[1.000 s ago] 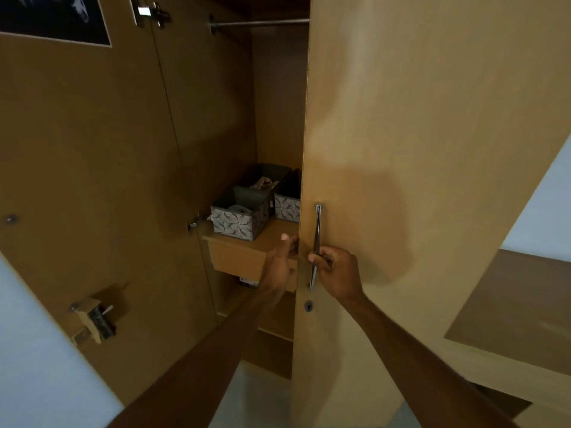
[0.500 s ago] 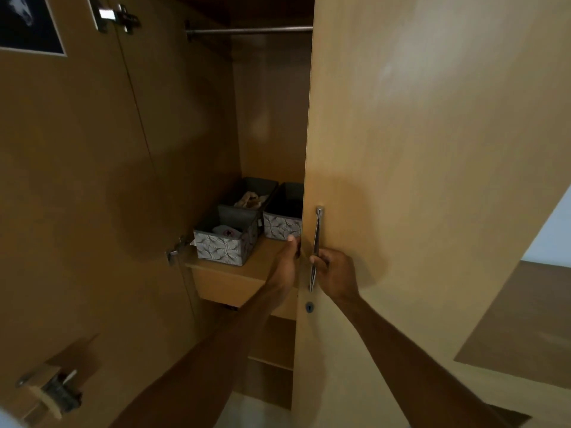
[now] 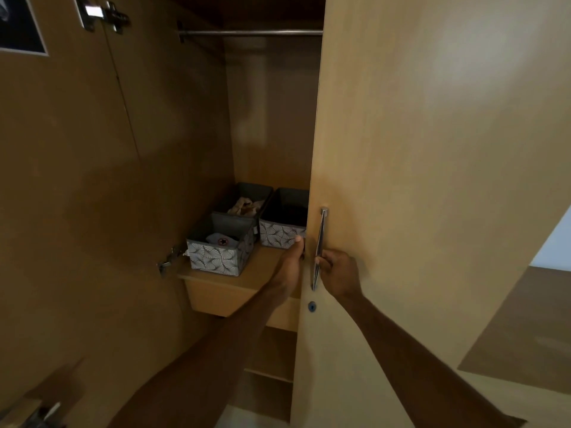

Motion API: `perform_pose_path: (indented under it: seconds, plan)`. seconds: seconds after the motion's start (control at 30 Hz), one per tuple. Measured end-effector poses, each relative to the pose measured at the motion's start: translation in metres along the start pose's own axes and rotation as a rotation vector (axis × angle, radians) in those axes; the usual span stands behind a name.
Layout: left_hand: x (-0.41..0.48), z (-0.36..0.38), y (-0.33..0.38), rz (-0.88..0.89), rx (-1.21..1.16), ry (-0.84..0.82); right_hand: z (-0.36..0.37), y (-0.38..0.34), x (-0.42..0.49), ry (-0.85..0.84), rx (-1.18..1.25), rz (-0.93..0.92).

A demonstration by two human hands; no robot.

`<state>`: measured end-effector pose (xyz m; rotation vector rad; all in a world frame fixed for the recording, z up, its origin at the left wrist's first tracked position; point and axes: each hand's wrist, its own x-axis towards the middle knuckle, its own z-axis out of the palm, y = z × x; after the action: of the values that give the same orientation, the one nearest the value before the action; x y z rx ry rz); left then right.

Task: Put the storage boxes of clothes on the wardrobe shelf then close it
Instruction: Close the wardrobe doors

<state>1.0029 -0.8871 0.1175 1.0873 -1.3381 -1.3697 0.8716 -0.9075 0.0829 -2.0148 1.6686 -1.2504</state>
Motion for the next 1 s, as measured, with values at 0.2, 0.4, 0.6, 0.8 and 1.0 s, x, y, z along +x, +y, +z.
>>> perform_pose_path:
  seconds: [0.2,0.4,0.6,0.8,1.0]
  plan:
    - [0.002,-0.002,0.0,-0.001,-0.021,-0.022,0.003,0.005,0.005,0.004,-0.002,0.0]
    - [-0.003,-0.005,-0.007,0.039,-0.023,-0.01,0.006,0.006,0.0,-0.003,0.049,0.045]
    - [-0.042,-0.031,-0.058,0.043,-0.127,0.363,0.005,0.01,-0.067,-0.036,0.24,0.162]
    - [-0.12,-0.065,-0.114,-0.014,-0.211,0.582,0.03,0.007,-0.129,-0.261,0.387,0.267]
    - [-0.207,-0.109,-0.126,-0.053,-0.034,0.827,0.092,-0.033,-0.153,-0.549,0.515,0.269]
